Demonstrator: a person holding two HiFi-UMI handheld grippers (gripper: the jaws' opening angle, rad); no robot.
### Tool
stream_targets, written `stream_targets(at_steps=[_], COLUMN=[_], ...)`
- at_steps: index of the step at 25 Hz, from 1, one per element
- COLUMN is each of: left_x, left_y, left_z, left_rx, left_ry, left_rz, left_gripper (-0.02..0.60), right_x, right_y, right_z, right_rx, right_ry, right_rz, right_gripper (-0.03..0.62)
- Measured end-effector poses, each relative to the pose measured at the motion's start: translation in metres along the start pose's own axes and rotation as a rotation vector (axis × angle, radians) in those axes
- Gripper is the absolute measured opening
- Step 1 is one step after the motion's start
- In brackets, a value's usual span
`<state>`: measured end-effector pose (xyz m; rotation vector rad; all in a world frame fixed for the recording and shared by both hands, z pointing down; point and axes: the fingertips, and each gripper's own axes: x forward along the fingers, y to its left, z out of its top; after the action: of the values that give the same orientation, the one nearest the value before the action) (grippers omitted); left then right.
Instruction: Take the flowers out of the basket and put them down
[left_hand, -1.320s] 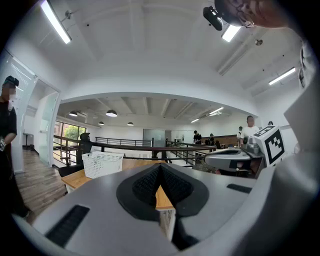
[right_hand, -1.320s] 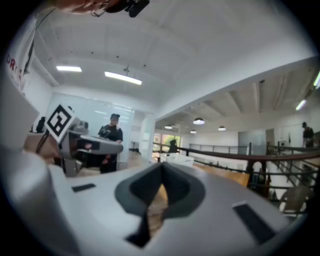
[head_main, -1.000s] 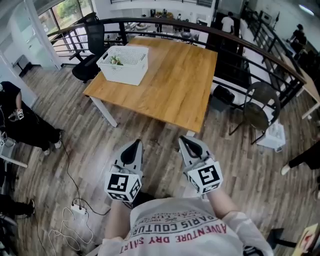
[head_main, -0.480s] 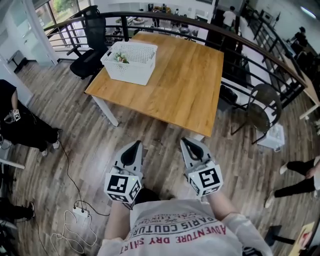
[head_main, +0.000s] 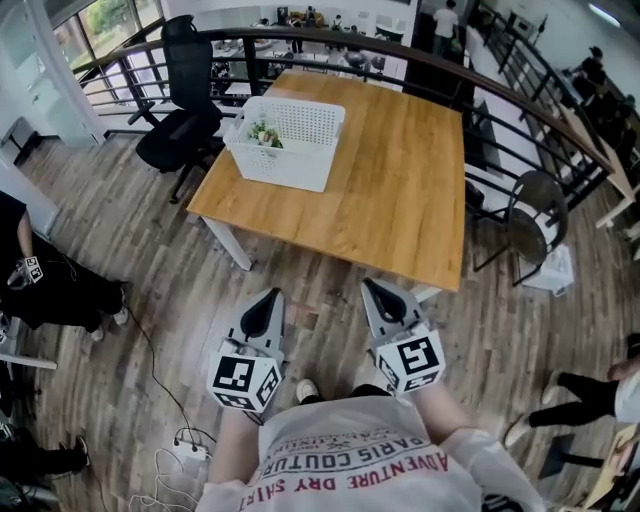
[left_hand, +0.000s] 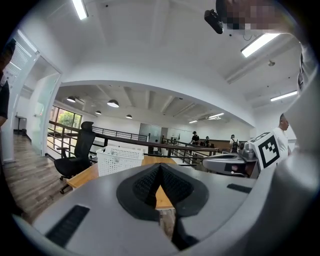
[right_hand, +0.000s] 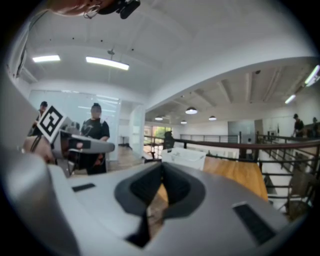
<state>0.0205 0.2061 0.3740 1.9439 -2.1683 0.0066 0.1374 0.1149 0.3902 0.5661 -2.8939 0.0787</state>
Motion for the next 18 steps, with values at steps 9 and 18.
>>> stream_targets(at_steps=[9,18], left_x=[0.032,0.132], left_y=[0.097,0.197], left_z=[-0.01,0.029], left_rx=[-0.039,0.039], left_ry=[0.039,0.025], left_rz=[0.015,0.063], left_gripper=[0.026,0.026], right_x=[0.105,0.259], right_y=[0.011,-0.038], right_z=[0.003,0.021], right_rx=[0.039,-0.005], right_ry=[0.008,-0.01], right_rz=[0.011,0.089], right_gripper=[0.029,0.029])
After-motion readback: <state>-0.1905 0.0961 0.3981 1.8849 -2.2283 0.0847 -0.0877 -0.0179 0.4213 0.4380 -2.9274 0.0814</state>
